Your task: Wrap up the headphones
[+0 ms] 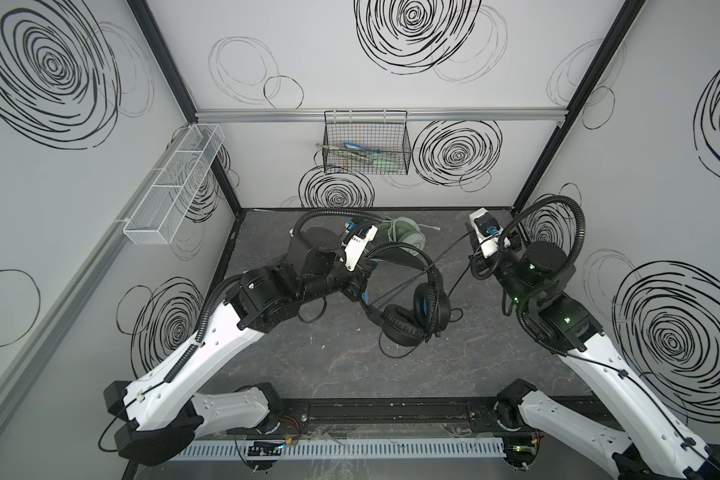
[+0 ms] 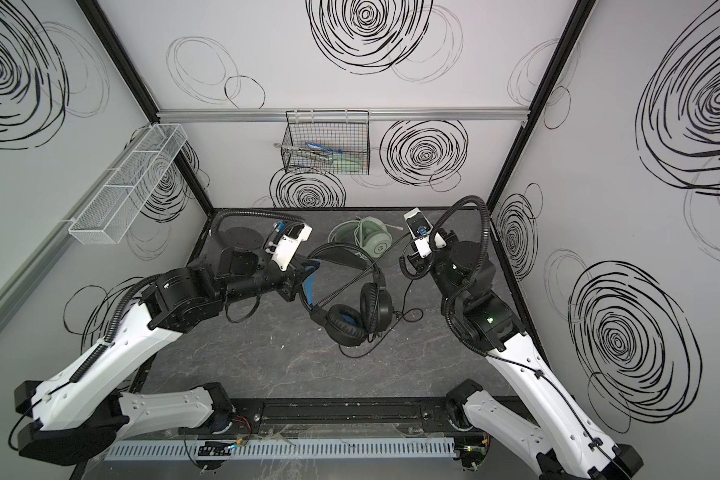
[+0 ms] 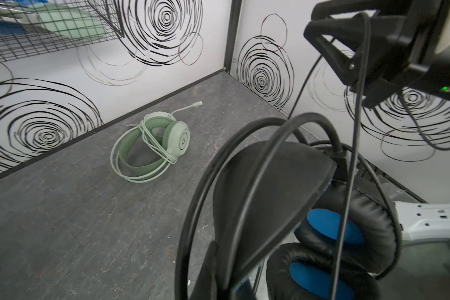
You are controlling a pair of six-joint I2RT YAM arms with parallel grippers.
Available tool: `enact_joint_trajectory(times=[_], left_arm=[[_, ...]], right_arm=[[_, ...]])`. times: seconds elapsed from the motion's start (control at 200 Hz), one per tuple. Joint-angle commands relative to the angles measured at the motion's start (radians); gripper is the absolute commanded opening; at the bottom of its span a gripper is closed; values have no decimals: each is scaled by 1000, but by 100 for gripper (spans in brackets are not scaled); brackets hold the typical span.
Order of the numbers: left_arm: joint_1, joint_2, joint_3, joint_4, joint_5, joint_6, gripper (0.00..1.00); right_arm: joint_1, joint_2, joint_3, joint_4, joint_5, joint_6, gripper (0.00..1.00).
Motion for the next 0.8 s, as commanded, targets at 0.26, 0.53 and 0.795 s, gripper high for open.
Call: enact_joint_trajectory(times=[0.26,0.53,0.795], left_arm=[[32,-102,-1,342,268,-216,0],[29,-89,-2,599,320,-374,0],[-7,-25,62,791,305,-462,0]], right_arm=[[-128,-4,-70,199,-120,315,23],[-142,35,-111,311,-230,488,23],[-131,27,-183,426,-382,601,23]])
